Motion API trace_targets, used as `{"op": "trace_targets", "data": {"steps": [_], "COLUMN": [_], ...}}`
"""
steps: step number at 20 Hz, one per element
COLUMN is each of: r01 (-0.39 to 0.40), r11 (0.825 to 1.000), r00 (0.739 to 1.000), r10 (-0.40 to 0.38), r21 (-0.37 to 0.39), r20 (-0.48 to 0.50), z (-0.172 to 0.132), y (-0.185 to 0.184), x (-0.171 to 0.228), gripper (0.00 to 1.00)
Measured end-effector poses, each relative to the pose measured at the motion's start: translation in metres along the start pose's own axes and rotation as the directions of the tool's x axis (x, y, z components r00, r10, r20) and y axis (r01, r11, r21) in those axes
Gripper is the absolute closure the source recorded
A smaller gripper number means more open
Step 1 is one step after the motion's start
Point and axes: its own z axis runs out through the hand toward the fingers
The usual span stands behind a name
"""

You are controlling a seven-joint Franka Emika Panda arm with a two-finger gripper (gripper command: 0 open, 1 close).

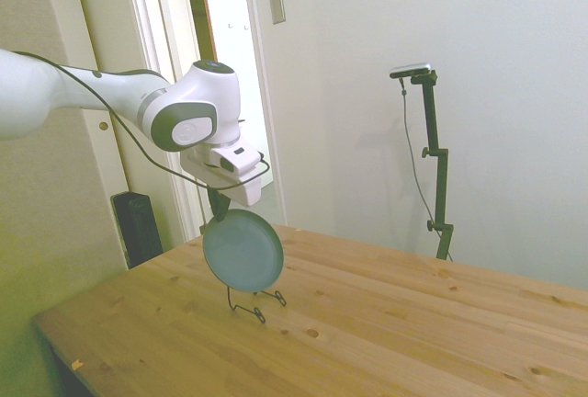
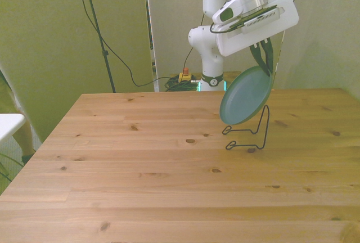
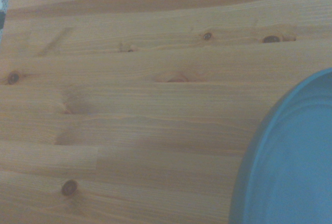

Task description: Load the plate

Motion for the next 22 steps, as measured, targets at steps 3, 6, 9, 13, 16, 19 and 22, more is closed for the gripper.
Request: {"op": "trace_targets", "data": {"steps": [3, 6, 9, 13, 16, 19, 22], "r01": [-0.002, -0.02, -0.036, -0.052, -0.053, -0.048, -0.026], "r11": [1.0, 0.999, 0.993, 0.985, 0.981, 0.977, 0.976], "r00": [1.0, 0.999, 0.996, 0.988, 0.979, 0.975, 0.972], "r10": [0.002, 0.018, 0.027, 0.027, 0.014, 0.001, -0.026], "r21": [0.003, 0.047, 0.109, 0.167, 0.189, 0.208, 0.215], "r20": [0.005, 0.04, 0.087, 0.149, 0.201, 0.221, 0.234], "z": [0.0, -0.005, -0.018, -0.018, -0.005, 0.001, 0.003], "y": [0.0, -0.001, 0.004, 0.023, 0.033, 0.033, 0.031], "x": [0.0, 0.0, 0.007, 0.027, 0.04, 0.047, 0.047], "gripper": [1.0, 1.0, 1.0, 1.0, 1.0, 1.0, 1.0]}}
